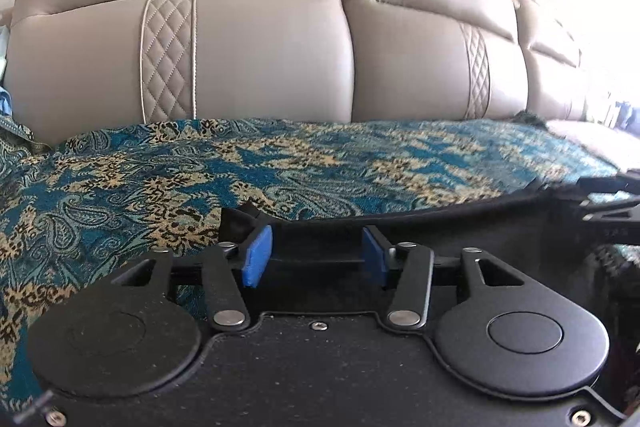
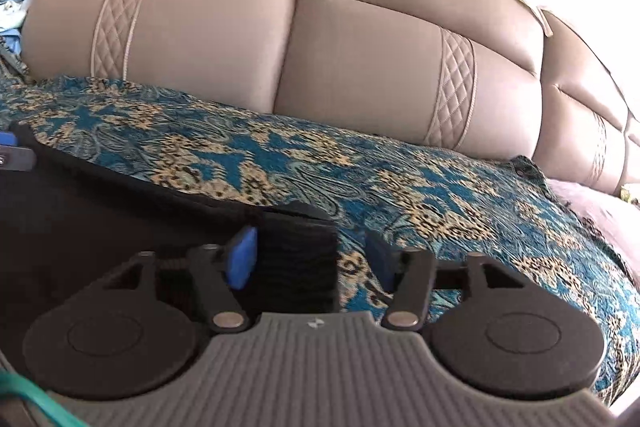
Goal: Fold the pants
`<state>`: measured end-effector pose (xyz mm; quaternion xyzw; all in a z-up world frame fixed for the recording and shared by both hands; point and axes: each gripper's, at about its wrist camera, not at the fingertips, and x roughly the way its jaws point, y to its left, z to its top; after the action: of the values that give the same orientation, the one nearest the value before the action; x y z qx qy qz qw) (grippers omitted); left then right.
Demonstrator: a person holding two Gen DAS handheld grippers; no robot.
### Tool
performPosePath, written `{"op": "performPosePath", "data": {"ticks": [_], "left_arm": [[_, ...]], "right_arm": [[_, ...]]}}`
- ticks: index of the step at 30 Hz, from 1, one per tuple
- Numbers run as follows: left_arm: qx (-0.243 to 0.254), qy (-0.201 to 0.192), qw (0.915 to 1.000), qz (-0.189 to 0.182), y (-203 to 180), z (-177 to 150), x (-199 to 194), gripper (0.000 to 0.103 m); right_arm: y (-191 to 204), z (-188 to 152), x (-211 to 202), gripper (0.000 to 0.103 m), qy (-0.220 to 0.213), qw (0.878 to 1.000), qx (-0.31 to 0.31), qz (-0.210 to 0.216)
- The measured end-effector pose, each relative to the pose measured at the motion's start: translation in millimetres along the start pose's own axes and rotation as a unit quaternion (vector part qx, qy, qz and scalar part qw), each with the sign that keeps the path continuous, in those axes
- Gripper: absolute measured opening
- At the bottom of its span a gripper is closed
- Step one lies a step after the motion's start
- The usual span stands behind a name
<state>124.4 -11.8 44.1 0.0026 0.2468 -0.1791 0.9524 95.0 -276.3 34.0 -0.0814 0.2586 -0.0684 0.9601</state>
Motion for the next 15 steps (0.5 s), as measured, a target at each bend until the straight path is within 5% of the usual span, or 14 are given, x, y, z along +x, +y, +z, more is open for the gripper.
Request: {"op": "performPosePath", "data": {"ticks": [6,15], "left_arm": [[-0.01,0.008,0.9993,0.034,15.2,-7.2,-22.1,0.058],[-0.1,0.064,0.9923,-0.036,50.3,-10.8,-8.6,0.059]], "right_arm": [[-30.2,-0.1,15.8,0.084,0.036,0.996,0.062,0.048],[-56.3,-2.0,36.6,0.08,0.08,0.978,0.134,0.139]]}}
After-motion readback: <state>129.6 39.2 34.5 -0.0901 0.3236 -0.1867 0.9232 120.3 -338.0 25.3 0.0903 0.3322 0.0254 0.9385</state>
